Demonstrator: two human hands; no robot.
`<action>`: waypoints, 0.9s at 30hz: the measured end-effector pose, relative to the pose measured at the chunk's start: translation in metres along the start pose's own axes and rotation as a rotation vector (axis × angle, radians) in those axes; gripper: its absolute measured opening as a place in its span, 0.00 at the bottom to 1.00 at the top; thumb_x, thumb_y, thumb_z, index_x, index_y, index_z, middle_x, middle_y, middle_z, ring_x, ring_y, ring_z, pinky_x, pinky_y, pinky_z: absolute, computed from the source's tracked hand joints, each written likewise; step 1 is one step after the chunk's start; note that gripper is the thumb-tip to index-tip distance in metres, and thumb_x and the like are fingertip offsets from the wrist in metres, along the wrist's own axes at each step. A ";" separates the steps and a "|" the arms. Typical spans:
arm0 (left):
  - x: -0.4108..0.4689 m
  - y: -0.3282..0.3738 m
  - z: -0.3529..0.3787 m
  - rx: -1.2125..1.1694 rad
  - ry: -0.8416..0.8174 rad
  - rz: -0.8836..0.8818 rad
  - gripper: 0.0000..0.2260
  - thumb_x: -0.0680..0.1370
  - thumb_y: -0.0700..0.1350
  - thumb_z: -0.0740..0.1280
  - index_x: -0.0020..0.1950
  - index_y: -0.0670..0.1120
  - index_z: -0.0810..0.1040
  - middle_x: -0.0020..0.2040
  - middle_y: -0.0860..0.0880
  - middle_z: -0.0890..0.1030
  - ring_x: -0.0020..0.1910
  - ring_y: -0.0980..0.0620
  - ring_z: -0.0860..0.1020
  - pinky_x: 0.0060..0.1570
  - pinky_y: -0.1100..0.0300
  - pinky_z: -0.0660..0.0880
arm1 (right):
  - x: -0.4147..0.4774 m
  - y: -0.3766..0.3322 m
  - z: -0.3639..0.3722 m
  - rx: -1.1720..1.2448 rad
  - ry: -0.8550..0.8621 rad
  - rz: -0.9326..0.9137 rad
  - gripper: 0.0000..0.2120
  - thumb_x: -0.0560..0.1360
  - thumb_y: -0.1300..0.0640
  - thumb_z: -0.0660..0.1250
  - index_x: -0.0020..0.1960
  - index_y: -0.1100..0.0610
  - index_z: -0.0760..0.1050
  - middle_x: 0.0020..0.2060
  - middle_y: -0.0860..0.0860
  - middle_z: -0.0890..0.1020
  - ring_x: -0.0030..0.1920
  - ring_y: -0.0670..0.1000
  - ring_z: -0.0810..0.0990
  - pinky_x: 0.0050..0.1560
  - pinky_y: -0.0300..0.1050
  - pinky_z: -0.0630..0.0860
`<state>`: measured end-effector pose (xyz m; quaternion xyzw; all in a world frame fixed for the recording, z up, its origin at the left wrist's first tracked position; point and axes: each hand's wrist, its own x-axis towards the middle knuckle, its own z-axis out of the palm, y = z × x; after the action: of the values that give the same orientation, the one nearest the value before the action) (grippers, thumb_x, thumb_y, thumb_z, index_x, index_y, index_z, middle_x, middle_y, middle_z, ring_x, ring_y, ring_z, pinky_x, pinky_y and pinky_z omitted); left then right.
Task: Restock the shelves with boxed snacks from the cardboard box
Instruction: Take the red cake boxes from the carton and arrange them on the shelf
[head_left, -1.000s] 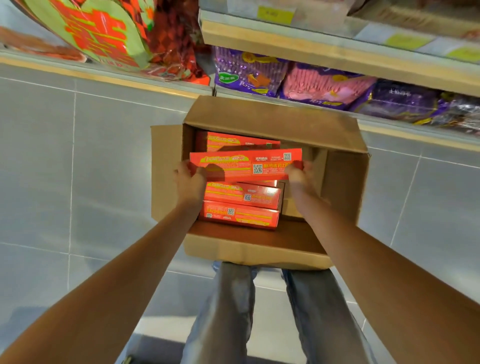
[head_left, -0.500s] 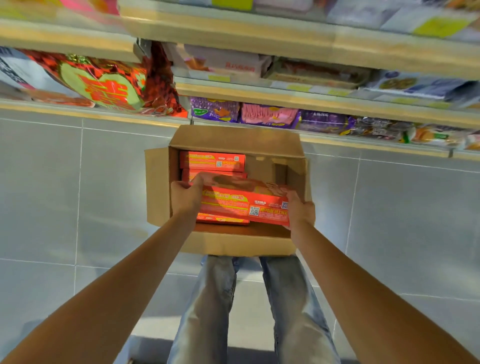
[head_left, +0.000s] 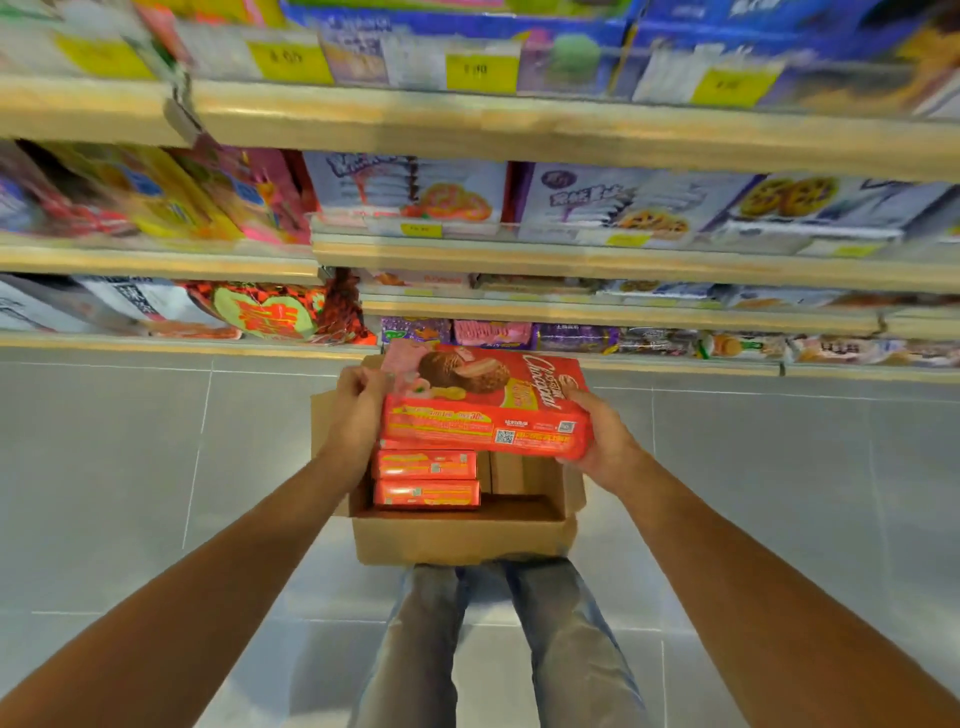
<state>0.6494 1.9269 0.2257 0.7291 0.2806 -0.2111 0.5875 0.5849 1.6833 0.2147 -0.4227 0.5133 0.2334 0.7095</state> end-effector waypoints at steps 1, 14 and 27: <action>-0.008 0.015 -0.004 -0.003 -0.013 0.042 0.06 0.79 0.45 0.61 0.43 0.51 0.66 0.40 0.50 0.74 0.40 0.48 0.76 0.37 0.56 0.72 | -0.014 -0.009 0.001 0.019 -0.033 -0.014 0.20 0.72 0.48 0.69 0.61 0.54 0.73 0.52 0.56 0.83 0.52 0.57 0.82 0.58 0.57 0.76; -0.134 0.199 -0.070 -0.103 -0.087 0.460 0.10 0.78 0.37 0.57 0.52 0.50 0.72 0.46 0.51 0.74 0.43 0.52 0.75 0.33 0.59 0.72 | -0.217 -0.123 0.033 -0.287 -0.245 -0.335 0.19 0.75 0.50 0.65 0.63 0.56 0.71 0.53 0.55 0.82 0.53 0.56 0.80 0.55 0.55 0.77; -0.248 0.357 -0.104 -0.273 -0.126 0.965 0.21 0.65 0.44 0.58 0.58 0.53 0.71 0.56 0.50 0.74 0.54 0.49 0.73 0.46 0.55 0.71 | -0.403 -0.238 0.058 -0.470 -0.398 -0.786 0.35 0.53 0.37 0.78 0.54 0.52 0.78 0.49 0.51 0.85 0.49 0.51 0.83 0.58 0.51 0.76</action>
<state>0.6948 1.9344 0.6698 0.6781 -0.0992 0.0797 0.7239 0.6506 1.6465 0.6802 -0.6797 0.1033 0.1339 0.7137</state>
